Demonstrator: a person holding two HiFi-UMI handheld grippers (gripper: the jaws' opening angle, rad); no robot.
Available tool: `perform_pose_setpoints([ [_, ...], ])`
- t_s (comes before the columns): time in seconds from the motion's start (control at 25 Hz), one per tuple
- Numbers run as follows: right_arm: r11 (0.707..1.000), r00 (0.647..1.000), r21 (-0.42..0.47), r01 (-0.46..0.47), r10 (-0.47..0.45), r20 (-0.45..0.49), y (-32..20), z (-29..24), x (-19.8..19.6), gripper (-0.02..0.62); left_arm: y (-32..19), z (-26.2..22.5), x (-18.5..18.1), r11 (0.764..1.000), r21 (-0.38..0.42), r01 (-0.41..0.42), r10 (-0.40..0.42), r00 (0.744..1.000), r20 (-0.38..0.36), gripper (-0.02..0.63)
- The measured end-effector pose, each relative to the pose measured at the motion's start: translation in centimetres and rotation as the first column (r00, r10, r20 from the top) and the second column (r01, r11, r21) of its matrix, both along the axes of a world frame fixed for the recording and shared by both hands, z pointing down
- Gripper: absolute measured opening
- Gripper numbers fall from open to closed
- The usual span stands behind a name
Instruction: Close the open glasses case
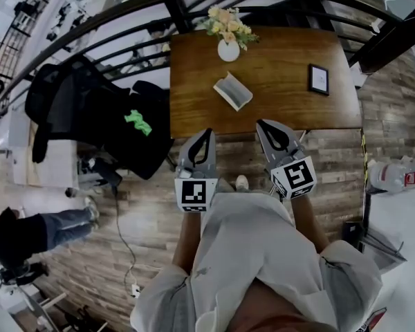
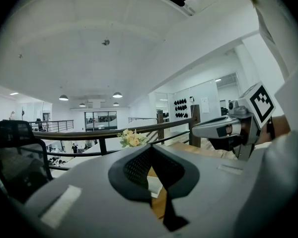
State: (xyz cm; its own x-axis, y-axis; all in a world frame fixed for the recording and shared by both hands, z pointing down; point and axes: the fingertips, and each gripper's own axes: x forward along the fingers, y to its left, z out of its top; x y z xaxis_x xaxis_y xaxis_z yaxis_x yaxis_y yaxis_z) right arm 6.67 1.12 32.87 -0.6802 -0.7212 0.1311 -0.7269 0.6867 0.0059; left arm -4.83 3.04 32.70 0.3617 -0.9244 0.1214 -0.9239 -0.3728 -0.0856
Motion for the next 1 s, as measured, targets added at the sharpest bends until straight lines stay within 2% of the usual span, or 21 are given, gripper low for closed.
perform_pose_setpoints([
  [0.36, 1.0, 1.0, -0.006, -0.013, 0.013, 0.001, -3.5, 0.9, -0.1, 0.003, -3.6, 1.1, -0.2, 1.0, -0.016, -0.013, 0.013, 1.0, 0.012, 0.02],
  [0.64, 0.998, 0.998, -0.007, -0.055, 0.055, -0.015, -8.0, 1.2, -0.7, 0.003, -9.0, 1.8, -0.5, 0.998, -0.017, -0.062, 0.062, 0.998, -0.002, 0.019],
  [1.0, 0.991, 0.992, -0.05, -0.122, 0.12, -0.04, -14.2, 2.6, -2.2, 0.003, -16.1, 3.2, -1.5, 0.986, -0.036, -0.162, 0.161, 0.987, -0.01, 0.019],
])
